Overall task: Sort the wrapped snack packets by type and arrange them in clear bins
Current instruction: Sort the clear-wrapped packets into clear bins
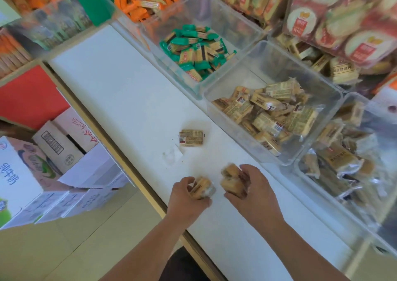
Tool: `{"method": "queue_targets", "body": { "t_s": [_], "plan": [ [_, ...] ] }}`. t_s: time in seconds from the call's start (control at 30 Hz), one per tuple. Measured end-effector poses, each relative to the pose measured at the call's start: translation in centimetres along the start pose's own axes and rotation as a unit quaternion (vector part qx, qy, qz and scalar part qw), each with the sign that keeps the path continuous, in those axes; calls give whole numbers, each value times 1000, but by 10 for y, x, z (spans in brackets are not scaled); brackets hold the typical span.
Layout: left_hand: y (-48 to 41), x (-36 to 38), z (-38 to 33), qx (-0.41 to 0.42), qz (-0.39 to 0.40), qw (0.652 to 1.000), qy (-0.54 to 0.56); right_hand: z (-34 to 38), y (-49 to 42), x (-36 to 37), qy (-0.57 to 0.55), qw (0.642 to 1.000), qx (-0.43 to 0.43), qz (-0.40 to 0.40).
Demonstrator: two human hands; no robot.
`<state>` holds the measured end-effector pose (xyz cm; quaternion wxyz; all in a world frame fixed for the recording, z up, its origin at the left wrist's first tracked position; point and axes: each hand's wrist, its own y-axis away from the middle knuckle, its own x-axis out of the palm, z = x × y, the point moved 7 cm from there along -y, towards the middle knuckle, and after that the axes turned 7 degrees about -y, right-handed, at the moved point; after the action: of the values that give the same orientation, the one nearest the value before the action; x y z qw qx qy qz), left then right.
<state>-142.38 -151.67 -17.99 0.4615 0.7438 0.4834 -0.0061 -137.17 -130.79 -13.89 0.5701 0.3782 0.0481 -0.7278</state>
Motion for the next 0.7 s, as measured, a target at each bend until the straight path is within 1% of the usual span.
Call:
{"method": "queue_targets", "body": {
  "t_s": [0.13, 0.2, 0.23, 0.3, 0.4, 0.5, 0.6, 0.7],
  "plan": [
    [22, -15, -9, -33, -29, 995, 86, 33, 22, -28, -12, 989, -135, -61],
    [32, -25, -27, -18, -28, 992, 121, 48, 29, -40, -26, 981, -173, -82],
    [35, -31, -39, -2, -27, 990, 135, 54, 29, -46, -30, 980, -174, -93],
    [33, -45, -75, 33, -29, 987, 155, 60, 23, -61, -40, 982, -143, -119],
    [9, -65, -142, 89, -44, 981, 168, 70, -2, -87, -69, 984, -62, -153],
    [-27, -73, -199, 136, -48, 981, 127, 86, -36, -113, -25, 980, -22, -198],
    [-64, -67, -248, 183, -19, 981, 67, 102, -80, -133, 25, 974, 8, -223],
    [-85, -68, -261, 197, 37, 977, 71, 107, -119, -142, 77, 971, 48, -221]
  ]
}}
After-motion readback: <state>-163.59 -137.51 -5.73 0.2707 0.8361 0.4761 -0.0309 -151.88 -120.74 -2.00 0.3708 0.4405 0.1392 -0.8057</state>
